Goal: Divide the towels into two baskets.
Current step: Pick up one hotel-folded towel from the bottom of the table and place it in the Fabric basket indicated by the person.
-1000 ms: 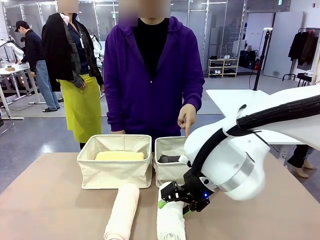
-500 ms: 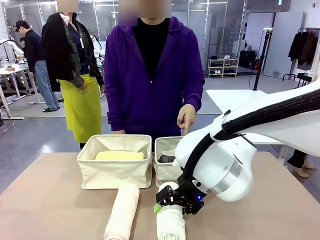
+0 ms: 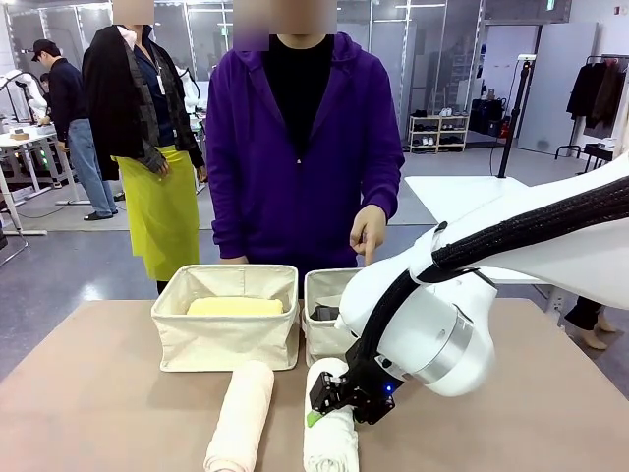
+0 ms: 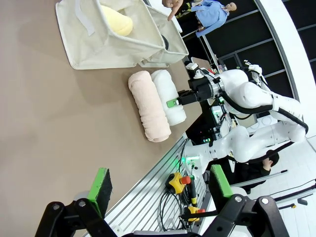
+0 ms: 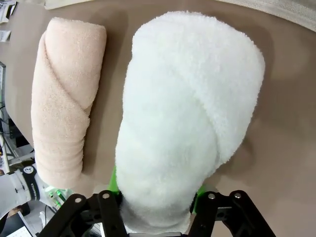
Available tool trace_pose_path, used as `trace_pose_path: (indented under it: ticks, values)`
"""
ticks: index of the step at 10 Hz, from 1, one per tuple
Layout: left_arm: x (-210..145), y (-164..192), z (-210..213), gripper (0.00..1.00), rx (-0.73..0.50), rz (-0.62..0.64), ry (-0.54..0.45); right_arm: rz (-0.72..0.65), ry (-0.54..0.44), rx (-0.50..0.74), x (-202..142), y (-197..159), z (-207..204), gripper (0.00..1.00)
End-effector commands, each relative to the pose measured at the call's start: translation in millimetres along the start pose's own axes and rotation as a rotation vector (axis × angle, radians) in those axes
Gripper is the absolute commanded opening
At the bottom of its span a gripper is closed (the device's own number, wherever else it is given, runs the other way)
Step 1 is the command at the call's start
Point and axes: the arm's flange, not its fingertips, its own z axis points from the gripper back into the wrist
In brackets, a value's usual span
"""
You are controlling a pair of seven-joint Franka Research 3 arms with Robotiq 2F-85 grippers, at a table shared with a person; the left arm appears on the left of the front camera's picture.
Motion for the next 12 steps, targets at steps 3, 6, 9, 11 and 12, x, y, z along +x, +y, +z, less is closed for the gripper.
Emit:
trace_pose_path:
  ticks: [3,6,9,11,12]
  values:
    - [-2,-3,1,1.00,-0.003,-0.006,0.001,0.120,0.048,-0.035,-12,39,58,0.46]
    - [-2,-3,1,1.00,-0.003,-0.006,0.001,0.534,0.146,-0.194,-13,71,106,0.46]
    - [-2,-3,1,1.00,-0.003,-0.006,0.001,0.533,0.179,-0.244,-22,68,104,0.46]
    - [-2,-3,1,1.00,-0.003,-0.006,0.001,0.533,0.179,-0.244,-22,68,104,0.46]
    - [-2,-3,1,1.00,-0.003,-0.006,0.001,0.533,0.179,-0.244,-22,68,104,0.46]
